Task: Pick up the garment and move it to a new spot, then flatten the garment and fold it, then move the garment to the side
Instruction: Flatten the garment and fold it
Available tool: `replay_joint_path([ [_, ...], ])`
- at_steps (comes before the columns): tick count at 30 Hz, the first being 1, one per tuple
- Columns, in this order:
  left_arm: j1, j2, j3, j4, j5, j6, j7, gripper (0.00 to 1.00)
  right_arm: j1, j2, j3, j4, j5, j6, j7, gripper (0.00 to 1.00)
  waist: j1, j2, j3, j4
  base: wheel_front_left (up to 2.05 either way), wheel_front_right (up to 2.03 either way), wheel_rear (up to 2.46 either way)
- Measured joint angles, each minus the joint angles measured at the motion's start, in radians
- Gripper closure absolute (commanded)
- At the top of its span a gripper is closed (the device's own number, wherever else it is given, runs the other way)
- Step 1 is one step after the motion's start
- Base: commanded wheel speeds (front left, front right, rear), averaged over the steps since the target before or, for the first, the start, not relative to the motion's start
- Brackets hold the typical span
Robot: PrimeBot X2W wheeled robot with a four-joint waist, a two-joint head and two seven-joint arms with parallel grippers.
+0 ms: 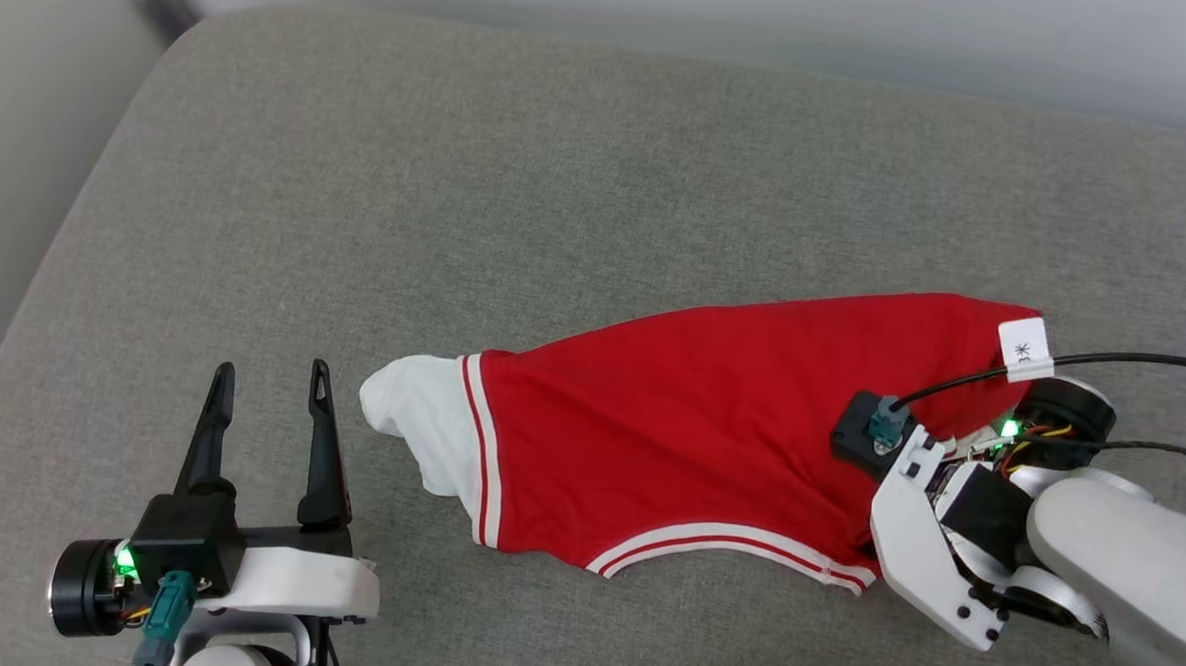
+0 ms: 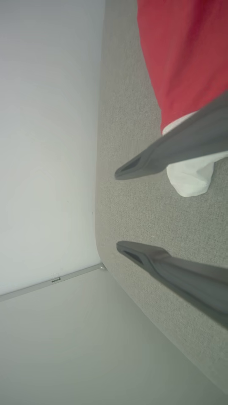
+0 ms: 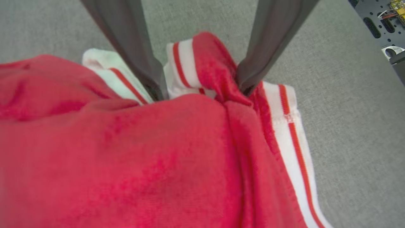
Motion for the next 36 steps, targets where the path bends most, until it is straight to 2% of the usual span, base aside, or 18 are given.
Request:
replay_joint_path([
  [5,-0.005,-0.041,0.042,0.020,0.035,-0.043,0.000,0.00,0.016,0.003,-0.013,-0.007,-0.002,-0.001,0.044,0.00,0.0000,0.0000,0.022,0.014,0.00,0.00,0.00],
  [6,-0.005,-0.049,0.052,0.024,0.042,-0.051,0.000,0.00,0.020,0.003,-0.015,-0.008,-0.006,-0.001,0.044,0.15,0.0000,0.0000,0.021,0.014,0.00,0.00,0.00],
  [7,-0.004,-0.057,0.060,0.028,0.047,-0.058,0.000,0.00,0.023,0.004,-0.014,-0.011,-0.011,-0.002,0.033,0.61,-0.0001,0.0000,0.019,0.011,0.00,0.00,0.00],
  [8,-0.002,-0.062,0.070,0.032,0.051,-0.064,0.000,0.00,0.027,0.005,-0.012,-0.012,-0.014,-0.002,0.016,1.00,0.0000,0.0000,0.015,0.007,0.00,0.00,0.00],
  [11,0.018,-0.078,0.099,0.043,0.063,-0.080,0.000,0.00,0.031,0.002,-0.001,-0.013,-0.026,-0.002,-0.052,1.00,0.0000,0.0000,-0.005,-0.006,0.00,0.00,0.00],
  [14,0.043,-0.091,0.128,0.048,0.076,-0.095,0.000,0.00,0.029,-0.027,0.005,-0.028,-0.023,0.000,-0.115,1.00,0.0000,-0.0001,-0.032,-0.028,0.00,0.00,0.00],
  [21,0.097,-0.124,0.168,0.046,0.100,-0.130,0.000,0.00,0.044,-0.192,0.003,-0.118,0.048,0.000,-0.190,1.00,-0.0001,0.0000,-0.107,-0.095,0.00,0.00,0.00],
  [26,0.115,-0.147,0.176,0.049,0.115,-0.155,0.000,0.00,0.184,-0.293,0.003,-0.134,0.121,0.000,-0.203,1.00,-0.0001,0.0000,-0.142,-0.128,0.00,0.00,0.00],
  [29,0.124,-0.153,0.184,0.052,0.122,-0.165,0.000,0.00,0.276,-0.309,0.003,-0.115,0.139,0.000,-0.216,1.00,-0.0001,0.0000,-0.151,-0.136,0.00,0.00,0.00],
  [34,0.144,-0.161,0.202,0.064,0.133,-0.182,0.000,0.00,0.390,-0.293,-0.021,-0.053,0.154,0.000,-0.256,1.00,0.0000,0.0000,-0.164,-0.145,0.00,0.00,0.00],
  [35,0.147,-0.162,0.206,0.066,0.136,-0.183,0.000,0.00,0.407,-0.282,-0.037,-0.043,0.162,0.000,-0.271,0.81,-0.0001,0.0000,-0.168,-0.147,0.00,0.00,0.00],
  [36,0.153,-0.163,0.209,0.068,0.138,-0.186,0.000,0.00,0.421,-0.273,-0.054,-0.031,0.161,0.000,-0.286,0.41,-0.0001,0.0000,-0.173,-0.150,0.00,0.00,0.00],
])
